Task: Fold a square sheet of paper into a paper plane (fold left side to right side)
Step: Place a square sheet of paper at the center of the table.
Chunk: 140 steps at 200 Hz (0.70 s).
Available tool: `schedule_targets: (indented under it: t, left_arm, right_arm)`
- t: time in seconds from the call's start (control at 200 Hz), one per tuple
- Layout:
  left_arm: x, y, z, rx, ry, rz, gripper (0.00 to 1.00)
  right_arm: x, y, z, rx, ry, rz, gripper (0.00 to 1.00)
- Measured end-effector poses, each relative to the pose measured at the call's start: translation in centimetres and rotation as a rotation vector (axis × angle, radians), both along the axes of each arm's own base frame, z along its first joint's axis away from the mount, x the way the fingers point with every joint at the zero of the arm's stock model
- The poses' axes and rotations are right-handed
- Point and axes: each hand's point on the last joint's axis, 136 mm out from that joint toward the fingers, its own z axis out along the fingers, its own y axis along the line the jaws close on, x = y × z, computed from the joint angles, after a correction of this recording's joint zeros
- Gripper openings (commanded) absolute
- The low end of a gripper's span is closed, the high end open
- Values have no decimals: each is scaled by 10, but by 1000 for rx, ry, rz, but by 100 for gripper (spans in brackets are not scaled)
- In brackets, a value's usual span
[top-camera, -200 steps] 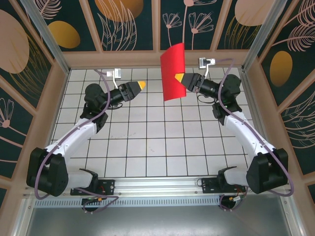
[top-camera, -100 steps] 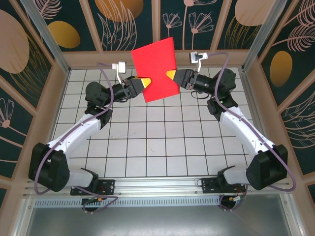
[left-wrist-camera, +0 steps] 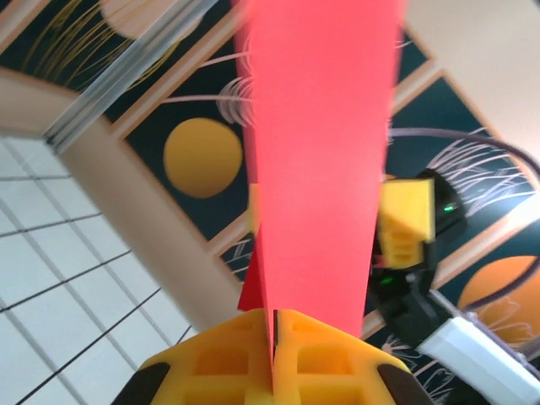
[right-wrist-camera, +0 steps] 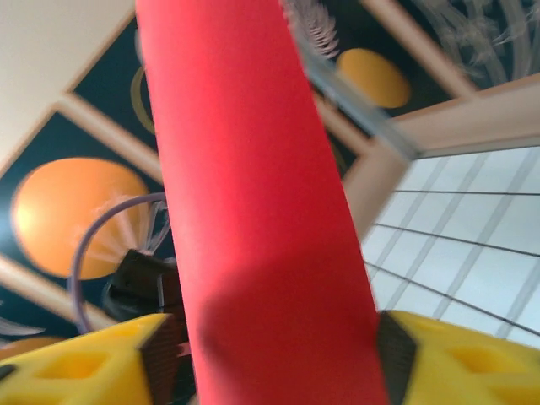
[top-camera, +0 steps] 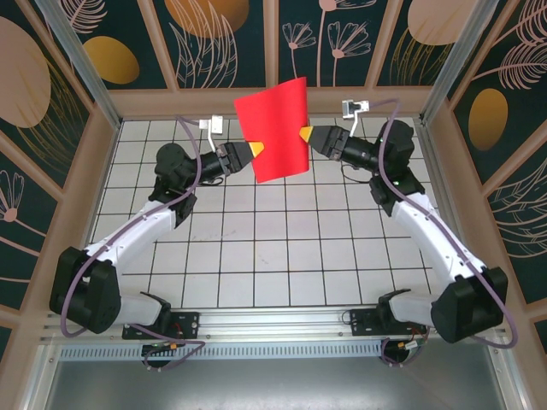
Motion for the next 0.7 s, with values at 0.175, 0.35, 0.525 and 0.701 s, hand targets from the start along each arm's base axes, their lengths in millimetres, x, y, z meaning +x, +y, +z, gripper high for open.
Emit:
schedule_targets:
  t: [0.175, 0.35, 0.525, 0.701]
  left_arm:
    - [19, -9, -67, 133, 148, -1, 0]
    - [33, -13, -160, 303, 343, -1, 0]
    - [32, -7, -231, 445, 465, 6, 0]
    - [27, 2, -279, 569, 531, 16, 0]
  right_arm:
    - [14, -44, -29, -169, 28, -233, 92]
    - [32, -97, -77, -366, 151, -475, 92]
    - [33, -109, -103, -434, 202, -525, 92]
    - [33, -96, -148, -453, 300, -472, 92]
